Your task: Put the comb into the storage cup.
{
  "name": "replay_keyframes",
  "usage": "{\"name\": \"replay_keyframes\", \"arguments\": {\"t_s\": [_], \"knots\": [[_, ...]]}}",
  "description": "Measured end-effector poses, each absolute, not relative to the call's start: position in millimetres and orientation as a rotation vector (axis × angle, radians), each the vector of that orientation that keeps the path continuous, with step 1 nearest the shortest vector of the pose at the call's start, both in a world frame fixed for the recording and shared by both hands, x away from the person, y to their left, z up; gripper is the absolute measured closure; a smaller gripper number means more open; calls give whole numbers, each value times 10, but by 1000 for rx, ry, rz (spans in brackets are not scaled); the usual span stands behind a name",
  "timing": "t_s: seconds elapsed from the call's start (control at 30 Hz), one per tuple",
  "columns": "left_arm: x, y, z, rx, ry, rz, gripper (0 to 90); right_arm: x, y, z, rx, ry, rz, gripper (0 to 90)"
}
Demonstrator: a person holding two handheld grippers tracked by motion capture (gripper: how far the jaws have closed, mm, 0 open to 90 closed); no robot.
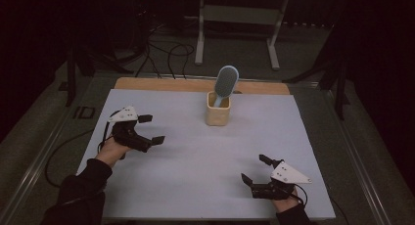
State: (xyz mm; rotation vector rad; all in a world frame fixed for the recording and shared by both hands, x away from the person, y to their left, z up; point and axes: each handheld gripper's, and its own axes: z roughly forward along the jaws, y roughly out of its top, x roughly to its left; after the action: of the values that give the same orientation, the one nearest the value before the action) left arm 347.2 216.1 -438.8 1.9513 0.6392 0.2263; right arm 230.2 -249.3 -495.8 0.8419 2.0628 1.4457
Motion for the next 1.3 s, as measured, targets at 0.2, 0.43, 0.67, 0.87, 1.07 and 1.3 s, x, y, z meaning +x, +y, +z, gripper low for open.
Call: {"name": "replay_keyframes", "arguments": {"t_s": [0.2,0.43,0.67,0.87,1.07,1.3], "knots": [[3357,2254,-4460,1958,651,219,0,2299,-2482,-4953,830,2064,1444,102],[3158,2404,-4580,1967,666,215,0,2301,-2477,-4956,834,2068,1438,102],[2964,2547,-4731,1970,695,223,0,2299,-2475,-4955,831,2068,1436,102],[2814,2630,-4810,1969,709,237,0,2295,-2468,-4956,828,2072,1430,102],[2683,2733,-4915,1966,743,247,0,2298,-2470,-4957,834,2071,1431,102],[2521,2872,-5023,1962,789,251,0,2298,-2466,-4961,830,2076,1432,102]]}}
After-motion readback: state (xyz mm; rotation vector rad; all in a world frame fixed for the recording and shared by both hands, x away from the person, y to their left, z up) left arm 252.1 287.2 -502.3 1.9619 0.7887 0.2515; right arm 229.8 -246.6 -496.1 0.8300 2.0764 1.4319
